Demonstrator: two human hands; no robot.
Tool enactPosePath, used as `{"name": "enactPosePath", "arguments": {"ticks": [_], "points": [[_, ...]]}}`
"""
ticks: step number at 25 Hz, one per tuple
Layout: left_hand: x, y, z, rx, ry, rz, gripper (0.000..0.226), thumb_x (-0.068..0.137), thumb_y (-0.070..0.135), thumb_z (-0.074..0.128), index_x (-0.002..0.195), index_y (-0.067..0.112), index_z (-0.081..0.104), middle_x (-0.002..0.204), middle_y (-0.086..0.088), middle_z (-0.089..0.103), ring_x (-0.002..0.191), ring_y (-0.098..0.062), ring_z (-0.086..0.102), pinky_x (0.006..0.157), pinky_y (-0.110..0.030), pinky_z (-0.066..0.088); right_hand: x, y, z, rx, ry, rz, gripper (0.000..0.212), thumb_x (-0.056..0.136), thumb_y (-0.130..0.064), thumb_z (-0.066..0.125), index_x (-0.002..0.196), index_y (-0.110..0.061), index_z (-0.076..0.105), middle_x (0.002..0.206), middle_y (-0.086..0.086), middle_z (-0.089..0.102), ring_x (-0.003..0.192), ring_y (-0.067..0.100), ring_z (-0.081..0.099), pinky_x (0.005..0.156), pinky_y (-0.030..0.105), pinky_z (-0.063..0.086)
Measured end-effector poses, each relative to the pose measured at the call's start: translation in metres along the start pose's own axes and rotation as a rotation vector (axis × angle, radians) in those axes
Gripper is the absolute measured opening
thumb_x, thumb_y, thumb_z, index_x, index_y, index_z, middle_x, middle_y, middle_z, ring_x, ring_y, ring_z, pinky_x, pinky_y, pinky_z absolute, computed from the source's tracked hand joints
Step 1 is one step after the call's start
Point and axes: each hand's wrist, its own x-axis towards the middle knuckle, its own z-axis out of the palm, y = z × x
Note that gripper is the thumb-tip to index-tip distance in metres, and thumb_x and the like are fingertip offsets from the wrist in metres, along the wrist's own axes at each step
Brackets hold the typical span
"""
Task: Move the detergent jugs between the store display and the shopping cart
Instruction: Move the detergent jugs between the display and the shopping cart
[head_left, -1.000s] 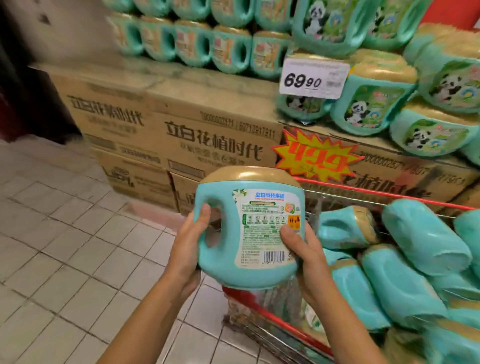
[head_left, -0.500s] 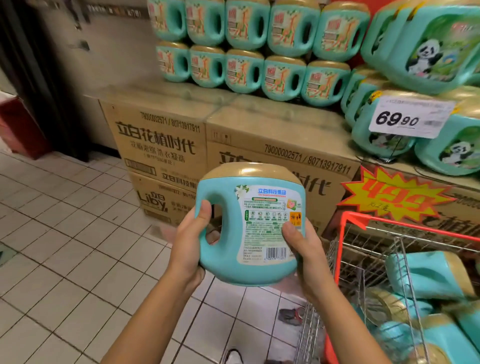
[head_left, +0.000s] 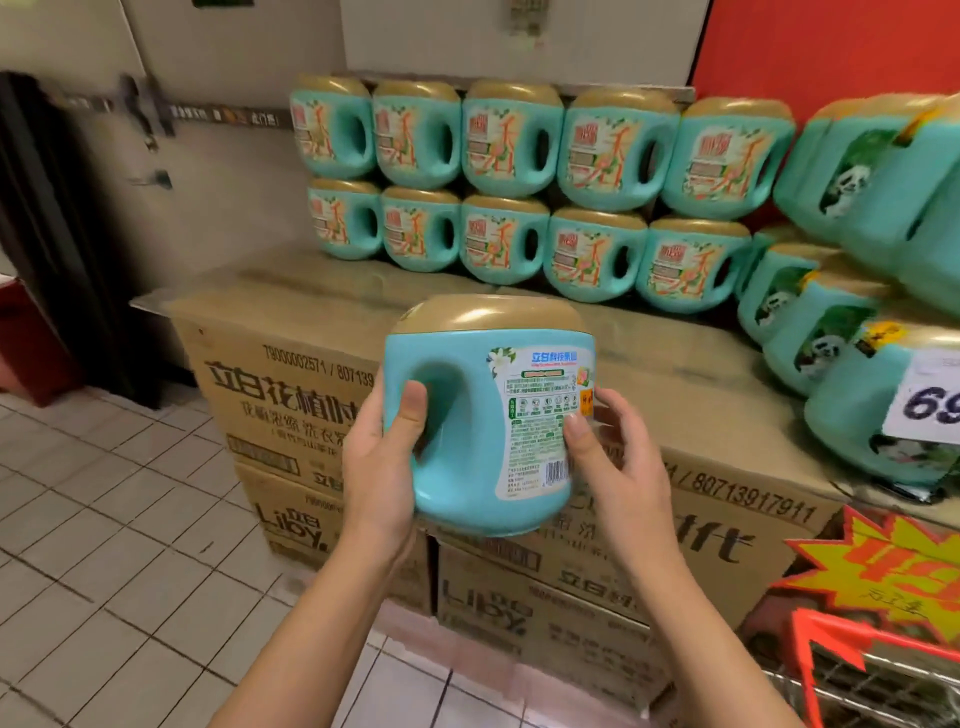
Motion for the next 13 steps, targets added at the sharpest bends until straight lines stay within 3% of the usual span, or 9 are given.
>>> {"name": "enactPosePath", "arguments": {"ticks": [2, 5, 8, 10, 13], "points": [[0.030, -0.003, 0.011, 0.078, 0.020, 0.080, 0.057, 0.082, 0.050, 0.061, 0.133, 0.024, 0.058, 0.114, 0.010, 0.071, 0.099, 0.001, 0.066, 0.073, -0.015, 0.053, 0.032, -0.006, 0.009, -0.089, 0.003, -0.020, 0.051, 0.085, -0.058, 0.056, 0.130, -0.035, 0.048, 0.125, -0.012, 0.054, 0.120, 0.013, 0.048, 0.101, 0.041, 0.043], [0.071, -0.015, 0.025, 0.175, 0.000, 0.139, 0.071, 0.080, 0.056, 0.060, 0.144, 0.028, 0.047, 0.129, 0.007, 0.064, 0.111, -0.003, 0.062, 0.085, -0.020, 0.054, 0.071, -0.008, 0.028, -0.012, -0.052, 0.010, 0.052, 0.084, -0.053, 0.064, 0.130, -0.039, 0.044, 0.131, -0.007, 0.055, 0.120, 0.013, 0.051, 0.103, 0.044, 0.044], [0.109, -0.034, 0.032, 0.182, -0.062, 0.125, 0.070, 0.082, 0.049, 0.060, 0.147, 0.029, 0.041, 0.134, 0.006, 0.061, 0.114, -0.004, 0.061, 0.088, -0.019, 0.053, 0.106, -0.003, 0.048, 0.033, -0.033, 0.034, 0.054, 0.067, -0.064, 0.068, 0.113, -0.048, 0.046, 0.125, -0.012, 0.058, 0.117, 0.007, 0.053, 0.095, 0.029, 0.046], [0.128, -0.048, 0.034, 0.185, -0.100, 0.108, 0.073, 0.079, 0.046, 0.060, 0.147, 0.032, 0.039, 0.134, 0.010, 0.060, 0.113, 0.004, 0.059, 0.088, -0.013, 0.051, 0.124, 0.007, 0.058, 0.039, -0.001, 0.045, 0.074, 0.060, -0.065, 0.075, 0.125, -0.042, 0.046, 0.128, -0.012, 0.057, 0.119, 0.006, 0.052, 0.093, 0.023, 0.045], [0.160, -0.063, 0.034, 0.180, -0.157, 0.105, 0.074, 0.074, 0.046, 0.065, 0.142, 0.043, 0.036, 0.123, 0.039, 0.056, 0.109, 0.021, 0.052, 0.084, -0.003, 0.045, 0.151, 0.026, 0.072, 0.062, 0.048, 0.022, 0.095, 0.055, -0.054, 0.079, 0.138, -0.036, 0.036, 0.129, -0.023, 0.049, 0.116, -0.013, 0.048, 0.094, 0.012, 0.044]]}}
